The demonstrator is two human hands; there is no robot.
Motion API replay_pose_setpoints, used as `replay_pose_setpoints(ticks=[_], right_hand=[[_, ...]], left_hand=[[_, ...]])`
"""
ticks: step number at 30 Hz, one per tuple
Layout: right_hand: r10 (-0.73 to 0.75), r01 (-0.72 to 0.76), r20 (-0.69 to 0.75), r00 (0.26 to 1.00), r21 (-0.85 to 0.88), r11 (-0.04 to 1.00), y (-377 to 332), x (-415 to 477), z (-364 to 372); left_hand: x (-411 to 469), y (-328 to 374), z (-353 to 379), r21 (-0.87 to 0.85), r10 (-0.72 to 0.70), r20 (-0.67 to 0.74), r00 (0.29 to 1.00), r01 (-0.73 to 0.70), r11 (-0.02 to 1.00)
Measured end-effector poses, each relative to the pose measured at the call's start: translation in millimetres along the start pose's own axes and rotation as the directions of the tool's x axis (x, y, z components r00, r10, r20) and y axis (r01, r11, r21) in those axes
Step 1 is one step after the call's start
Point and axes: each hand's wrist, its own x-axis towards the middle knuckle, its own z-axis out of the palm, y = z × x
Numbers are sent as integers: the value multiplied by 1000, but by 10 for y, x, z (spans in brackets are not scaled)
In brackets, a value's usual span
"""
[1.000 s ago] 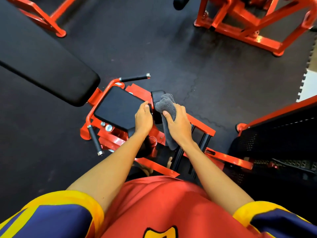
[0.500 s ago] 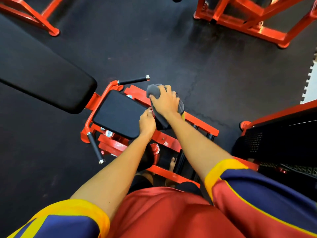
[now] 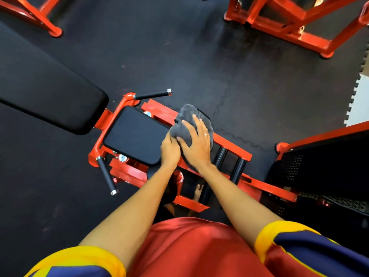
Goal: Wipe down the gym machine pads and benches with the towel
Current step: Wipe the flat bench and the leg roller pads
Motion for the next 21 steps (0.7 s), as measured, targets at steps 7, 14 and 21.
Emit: replay_pose_setpoints(ticks=[7, 14, 21], right_hand=[[135, -95, 519, 844, -102, 990, -273, 1151, -272], [419, -792, 715, 559, 312, 525, 355, 1336, 37], [247, -558, 559, 792, 496, 665, 317, 1152, -56]], left_hand=[[98, -87, 69, 135, 112, 0, 994, -111, 985], [167, -191, 41, 131, 134, 15, 991, -135, 982], [128, -207, 42, 138, 149, 18, 989, -150, 979]])
